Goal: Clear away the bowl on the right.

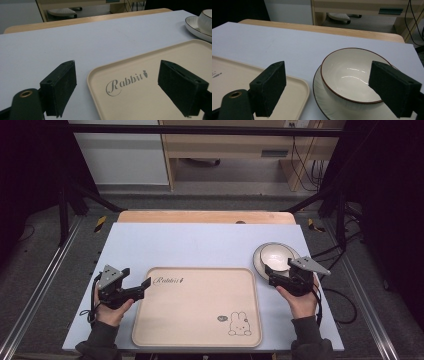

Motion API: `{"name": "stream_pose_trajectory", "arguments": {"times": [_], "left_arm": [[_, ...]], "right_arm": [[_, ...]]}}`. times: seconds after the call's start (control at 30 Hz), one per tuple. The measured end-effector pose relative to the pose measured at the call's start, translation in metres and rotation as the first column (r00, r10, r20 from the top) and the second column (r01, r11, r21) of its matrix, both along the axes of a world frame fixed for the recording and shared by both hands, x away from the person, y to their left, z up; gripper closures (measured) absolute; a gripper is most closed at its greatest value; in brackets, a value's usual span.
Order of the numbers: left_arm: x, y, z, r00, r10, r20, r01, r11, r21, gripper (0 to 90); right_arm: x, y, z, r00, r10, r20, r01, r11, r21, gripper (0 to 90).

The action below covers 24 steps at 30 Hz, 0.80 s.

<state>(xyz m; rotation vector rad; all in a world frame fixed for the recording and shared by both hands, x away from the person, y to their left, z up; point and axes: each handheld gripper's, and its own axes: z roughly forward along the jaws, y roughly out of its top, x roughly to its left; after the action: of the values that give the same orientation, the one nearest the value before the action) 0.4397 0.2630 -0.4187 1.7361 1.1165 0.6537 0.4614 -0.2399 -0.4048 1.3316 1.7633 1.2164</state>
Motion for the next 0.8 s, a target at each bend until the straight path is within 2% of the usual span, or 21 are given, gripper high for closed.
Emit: {"name": "stream_pose_trajectory", "arguments": {"times": [0.2,0.47,0.67,0.73,0.8], "left_arm": [[0.0,-0.001,-0.001,1.0,-0.001,-0.001,0.001,1.0,0.005,14.8],[0.0,-0.002,-0.002,1.0,-0.004,-0.003,0.004,0.9999,0.011,14.8],[0.001,-0.003,-0.003,1.0,-0.006,-0.006,0.006,0.9999,0.014,14.8],[0.001,-0.003,-0.004,1.0,-0.005,-0.006,0.005,0.9999,0.015,14.9],[0.001,-0.003,-0.004,1.0,-0.006,-0.007,0.006,0.9998,0.018,14.9]], "right_arm": [[0.004,-0.003,0.0,0.9999,-0.013,-0.01,0.013,1.0,-0.005,16.0],[0.014,-0.012,0.004,0.9982,-0.057,-0.017,0.057,0.998,-0.023,18.8],[0.022,-0.02,0.003,0.9956,-0.092,-0.021,0.09,0.994,-0.058,21.8],[0.026,-0.024,0.002,0.9935,-0.111,-0.025,0.108,0.99,-0.09,22.7],[0.027,-0.026,0.002,0.9929,-0.117,-0.022,0.114,0.989,-0.091,22.8]]}}
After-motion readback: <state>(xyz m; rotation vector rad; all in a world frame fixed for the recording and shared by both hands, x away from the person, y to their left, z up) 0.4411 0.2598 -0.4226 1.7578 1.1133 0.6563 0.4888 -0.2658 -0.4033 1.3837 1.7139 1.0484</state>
